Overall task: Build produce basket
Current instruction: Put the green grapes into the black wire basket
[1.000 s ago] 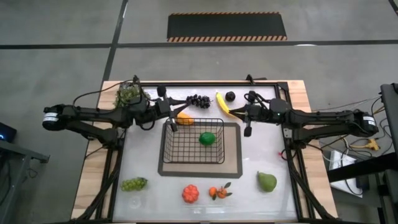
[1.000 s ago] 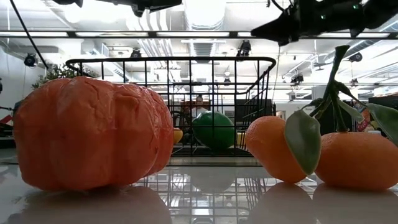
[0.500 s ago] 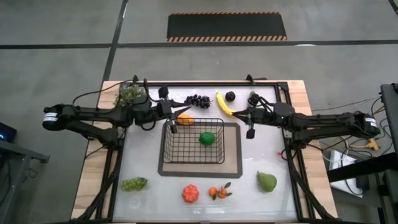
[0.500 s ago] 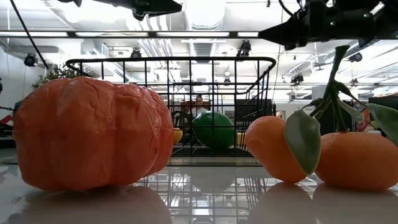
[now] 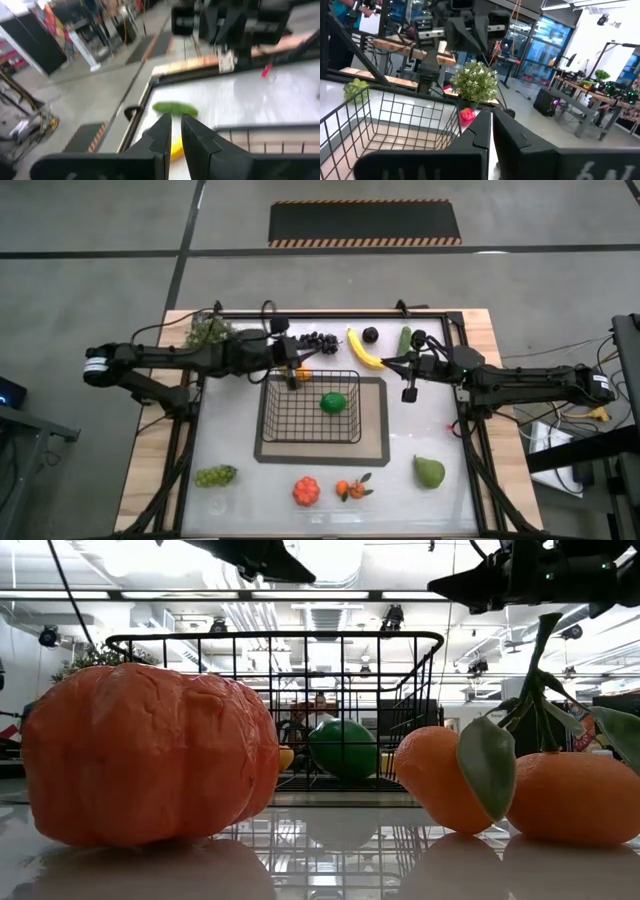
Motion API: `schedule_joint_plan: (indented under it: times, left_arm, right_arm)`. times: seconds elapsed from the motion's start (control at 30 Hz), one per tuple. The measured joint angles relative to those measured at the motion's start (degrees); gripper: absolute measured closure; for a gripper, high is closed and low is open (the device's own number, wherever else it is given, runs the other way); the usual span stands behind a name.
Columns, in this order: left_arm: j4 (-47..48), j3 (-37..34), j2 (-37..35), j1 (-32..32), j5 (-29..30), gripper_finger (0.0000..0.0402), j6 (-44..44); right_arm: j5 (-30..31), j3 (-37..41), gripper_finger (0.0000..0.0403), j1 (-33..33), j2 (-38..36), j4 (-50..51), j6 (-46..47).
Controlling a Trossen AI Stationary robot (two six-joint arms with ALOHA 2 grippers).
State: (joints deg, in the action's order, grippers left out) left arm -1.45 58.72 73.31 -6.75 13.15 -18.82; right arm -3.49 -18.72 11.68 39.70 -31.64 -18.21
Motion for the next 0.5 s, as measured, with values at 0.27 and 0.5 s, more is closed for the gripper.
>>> schedule_joint_plan:
  times: [0.27,0.5]
  left_arm:
    - [24.9,13.9,7.3,-3.6,-0.4,0.0376,-1.7]
    - [32.5,19.4,13.2,-8.0,-6.6,0.0376,-4.5]
  right_arm:
    - [0.0,0.0,0.0394,0.0,0.0,1.3,-1.5]
    - [0.0,0.0,0.0394,0.0,-1.4,1.9,-1.5]
